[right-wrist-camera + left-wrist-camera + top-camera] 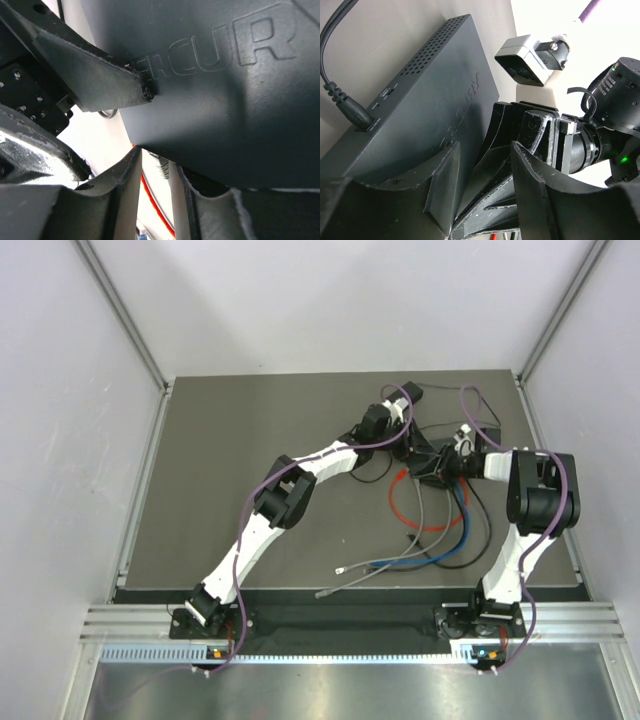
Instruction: Pull the plug from the switch port
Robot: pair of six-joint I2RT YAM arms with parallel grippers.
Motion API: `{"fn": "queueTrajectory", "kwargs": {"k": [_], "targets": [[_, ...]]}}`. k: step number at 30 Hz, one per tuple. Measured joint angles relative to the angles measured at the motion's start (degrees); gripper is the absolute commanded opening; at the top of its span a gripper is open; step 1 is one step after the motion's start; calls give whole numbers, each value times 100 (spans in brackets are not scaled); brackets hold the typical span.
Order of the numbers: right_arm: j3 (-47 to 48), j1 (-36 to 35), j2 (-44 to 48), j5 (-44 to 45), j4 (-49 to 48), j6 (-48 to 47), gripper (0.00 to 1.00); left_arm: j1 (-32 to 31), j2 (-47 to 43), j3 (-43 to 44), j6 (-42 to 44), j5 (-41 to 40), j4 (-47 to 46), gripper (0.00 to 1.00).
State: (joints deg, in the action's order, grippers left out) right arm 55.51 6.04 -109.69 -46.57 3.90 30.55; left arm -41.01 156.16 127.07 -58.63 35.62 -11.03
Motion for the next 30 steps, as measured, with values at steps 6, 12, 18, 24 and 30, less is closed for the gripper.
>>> {"fn": "queueTrajectory", "kwargs": {"k": [6, 12, 18, 24, 30], "targets": [[11, -63, -46, 144, -94, 144, 13, 15, 0, 0, 2, 0, 4, 51], [76, -72, -118, 103, -116, 304, 0, 26, 0, 0, -9, -24, 11, 51], [33, -105, -118, 166, -260, 673, 0, 35, 0, 0, -37, -59, -4, 51], [450, -107, -251, 188, 505, 446, 0, 48, 2, 0, -131, -94, -11, 51], [745, -90, -365, 164, 1088, 105, 0, 63, 81, 101, -225, -42, -28, 51]]}}
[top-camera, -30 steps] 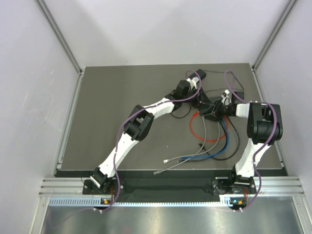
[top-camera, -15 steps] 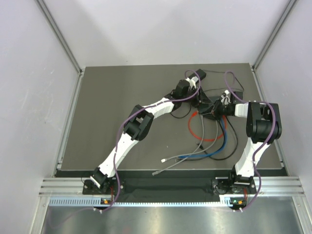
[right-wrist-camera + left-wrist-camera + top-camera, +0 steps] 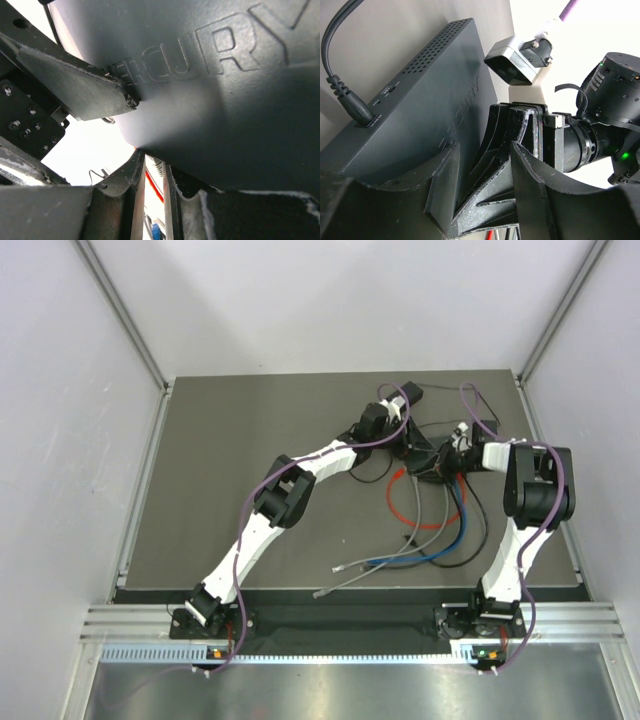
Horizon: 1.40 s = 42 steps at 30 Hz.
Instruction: Pull the plug from the switch port
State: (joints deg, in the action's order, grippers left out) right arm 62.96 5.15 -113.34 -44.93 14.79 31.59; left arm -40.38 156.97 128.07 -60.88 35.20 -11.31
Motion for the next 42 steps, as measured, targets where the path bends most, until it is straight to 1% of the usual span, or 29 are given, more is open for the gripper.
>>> {"fn": "queueTrajectory", "kwargs": {"k": [9, 15, 17, 19, 22, 24, 27, 29, 32, 34, 37, 40, 42], "targets": [[7, 122, -74, -354, 52, -363, 0, -13, 70, 105, -68, 76, 13, 51], [-35, 199, -50, -291, 101, -509, 0, -22, 109, 168, -120, 131, 2, 51], [-57, 107, 118, 48, 319, -636, 0, -28, 116, 173, -125, 133, 0, 51], [-227, -20, 459, 640, 487, -798, 0, -28, 125, 186, -153, 140, -2, 51], [-800, -125, 1056, 1209, 251, -767, 0, -26, 151, 203, -236, 144, -35, 51], [-1141, -127, 1270, 1204, 17, -640, 0, -26, 175, 232, -282, 151, -68, 51], [-1349, -127, 1307, 994, -273, -439, 0, -26, 197, 264, -326, 162, -81, 51], [-1486, -131, 1399, 966, -428, -393, 0, -26, 197, 264, -326, 164, -76, 53], [-1650, -144, 1694, 957, -304, -400, 0, -26, 131, 232, -251, 151, -28, 58], [-1650, -157, 1976, 933, -192, -409, 0, -20, -2, 138, -111, 94, 149, 63], [-1657, -166, 2540, 828, -245, -356, 0, 15, -232, 55, 181, -24, 575, 66], [-1764, -179, 3082, 782, -723, -26, 0, 111, -531, -24, 529, -227, 1228, 67], [-1753, -229, 3235, 739, -1193, 326, 0, 249, -804, -164, 739, -396, 1657, 67]]}}
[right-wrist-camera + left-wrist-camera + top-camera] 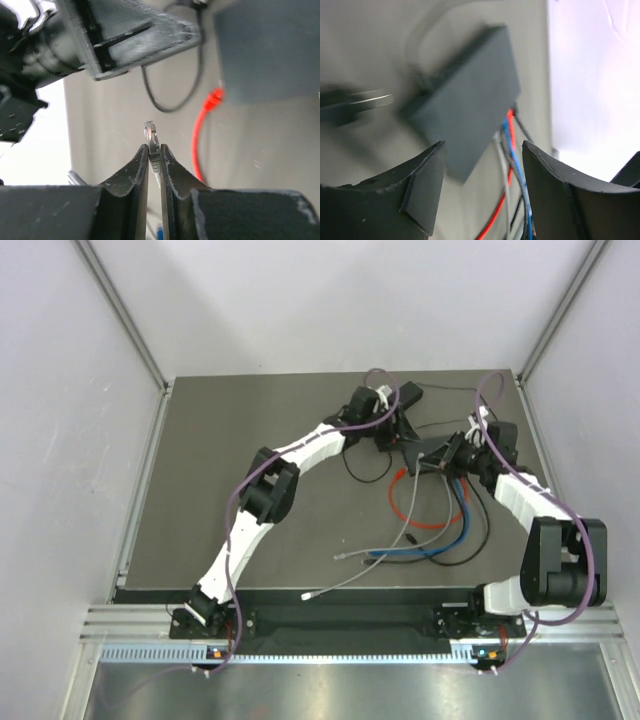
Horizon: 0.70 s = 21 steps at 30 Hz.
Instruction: Pull the plug from the switch port
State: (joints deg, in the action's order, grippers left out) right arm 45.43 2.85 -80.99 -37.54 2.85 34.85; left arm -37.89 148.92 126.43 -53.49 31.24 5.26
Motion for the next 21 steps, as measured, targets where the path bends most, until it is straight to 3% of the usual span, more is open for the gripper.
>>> {"fn": "queueTrajectory", "kwargs": {"k": [5, 12, 14, 17, 21], "targets": [[629, -568, -433, 26, -404, 490, 0, 463, -1113, -608, 625, -874, 1088, 69], [1803, -1467, -1386, 129, -1169, 1244, 0, 1029, -3582, -1923, 1731, -2308, 1840, 71], [2302, -1709, -1827, 153, -1403, 1502, 0, 1128, -4354, -2643, 1976, -2277, 1648, 81], [2846, -1943, -2396, 177, -1738, 1891, 0, 1303, -5510, -4050, 2214, -1633, 1056, 86], [3075, -2068, -2704, 199, -1853, 2208, 0, 1331, -5855, -5252, 2234, -538, 120, 86]]}}
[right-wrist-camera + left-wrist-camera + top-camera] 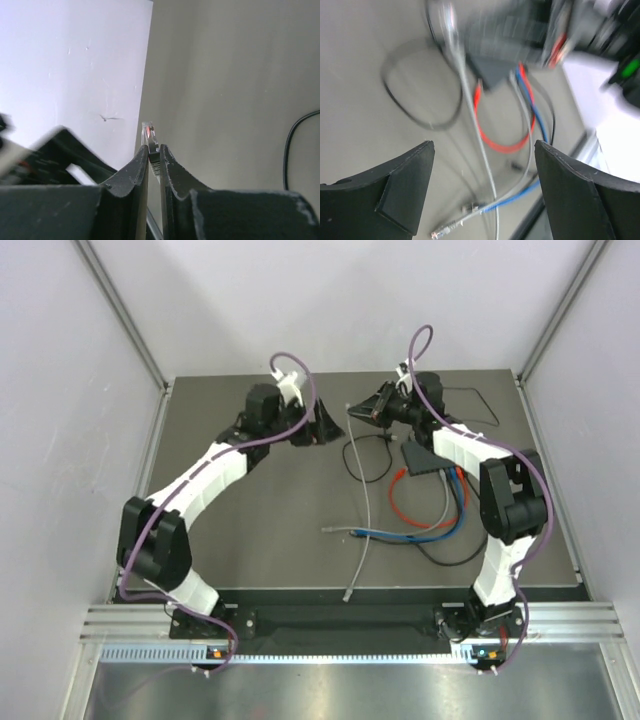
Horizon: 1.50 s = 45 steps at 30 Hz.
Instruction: Pull the plug from the switch port
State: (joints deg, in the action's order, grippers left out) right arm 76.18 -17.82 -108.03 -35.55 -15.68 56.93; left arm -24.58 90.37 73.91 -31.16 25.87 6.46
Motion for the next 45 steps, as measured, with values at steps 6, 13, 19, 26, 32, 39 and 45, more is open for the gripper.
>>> {"fn": "queueTrajectory", "kwargs": {"k": [6, 13, 19, 26, 32, 39, 45], "targets": [[0, -24, 15, 0, -20, 240, 0, -435, 595, -542, 28, 376, -227, 84], [-258, -227, 459, 105, -39, 448, 0, -632, 1272, -393, -179, 476, -579, 62], [-431, -271, 673, 393, 76, 509, 6, -645, 1777, 98, -304, 470, -592, 0], [409, -92, 675, 857, 2218, -457, 50, -459, 1873, 968, 236, -382, 1130, 0], [1005, 695, 704, 1202, 3674, -1493, 51, 315, 2162, 2444, 1084, -1355, 2680, 0], [669, 1062, 704, 1161, 4629, -2264, 50, 876, 2555, 2914, 1742, -2653, 3661, 0], [286, 992, 704, 1043, 5106, -2651, 50, 881, 3064, 3141, 2411, -3270, 3853, 0]]}}
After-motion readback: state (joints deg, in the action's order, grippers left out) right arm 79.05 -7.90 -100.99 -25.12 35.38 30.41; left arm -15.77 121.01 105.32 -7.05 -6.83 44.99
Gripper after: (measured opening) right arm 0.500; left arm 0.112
